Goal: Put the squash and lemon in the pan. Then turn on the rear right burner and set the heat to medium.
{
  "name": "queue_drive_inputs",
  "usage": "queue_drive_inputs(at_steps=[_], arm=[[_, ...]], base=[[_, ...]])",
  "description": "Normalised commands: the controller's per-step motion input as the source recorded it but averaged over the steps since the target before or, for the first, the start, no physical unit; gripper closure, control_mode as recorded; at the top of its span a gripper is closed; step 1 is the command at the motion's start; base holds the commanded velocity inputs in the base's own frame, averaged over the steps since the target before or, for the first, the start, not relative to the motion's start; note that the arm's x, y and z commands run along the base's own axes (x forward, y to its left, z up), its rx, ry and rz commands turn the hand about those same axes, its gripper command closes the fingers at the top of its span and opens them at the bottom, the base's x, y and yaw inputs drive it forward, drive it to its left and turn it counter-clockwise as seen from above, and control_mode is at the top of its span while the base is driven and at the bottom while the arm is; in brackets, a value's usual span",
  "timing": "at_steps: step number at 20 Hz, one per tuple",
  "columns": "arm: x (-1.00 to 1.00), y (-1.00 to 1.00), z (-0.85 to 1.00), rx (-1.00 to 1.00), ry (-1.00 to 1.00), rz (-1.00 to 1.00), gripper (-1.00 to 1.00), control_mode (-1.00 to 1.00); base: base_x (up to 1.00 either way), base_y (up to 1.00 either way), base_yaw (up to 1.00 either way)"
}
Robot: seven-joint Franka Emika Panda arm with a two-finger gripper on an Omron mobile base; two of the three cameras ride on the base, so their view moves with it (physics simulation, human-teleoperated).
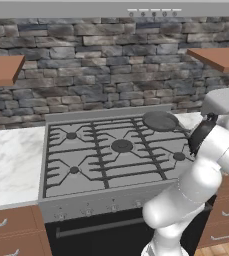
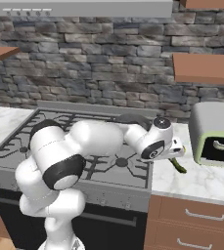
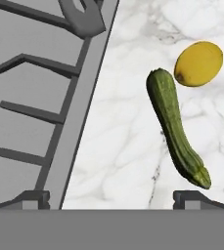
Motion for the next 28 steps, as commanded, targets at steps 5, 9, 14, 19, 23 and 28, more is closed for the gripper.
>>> queue_drive_inputs(at_steps=[5,9,14,19,23,28], arm=[[0.15,-0.21,-0.23,0.0,0.0,0.02,-1.0,-1.0],[0.14,-0.19,-0.2,0.0,0.0,0.02,-1.0,-1.0],[0.15,-0.14,-0.17,0.0,0.0,0.02,-1.0,-1.0],[0.16,-0.14,-0.12,0.0,0.0,0.02,-1.0,-1.0],[0.19,-0.14,-0.11,0.0,0.0,0.02,-1.0,-1.0],[0.27,-0.11,-0.11,0.0,0.0,0.03,-1.0,-1.0]], base=[[0.0,0.0,0.0],[0.0,0.0,0.0],[0.0,0.0,0.0],[0.0,0.0,0.0],[0.0,0.0,0.0],[0.0,0.0,0.0]])
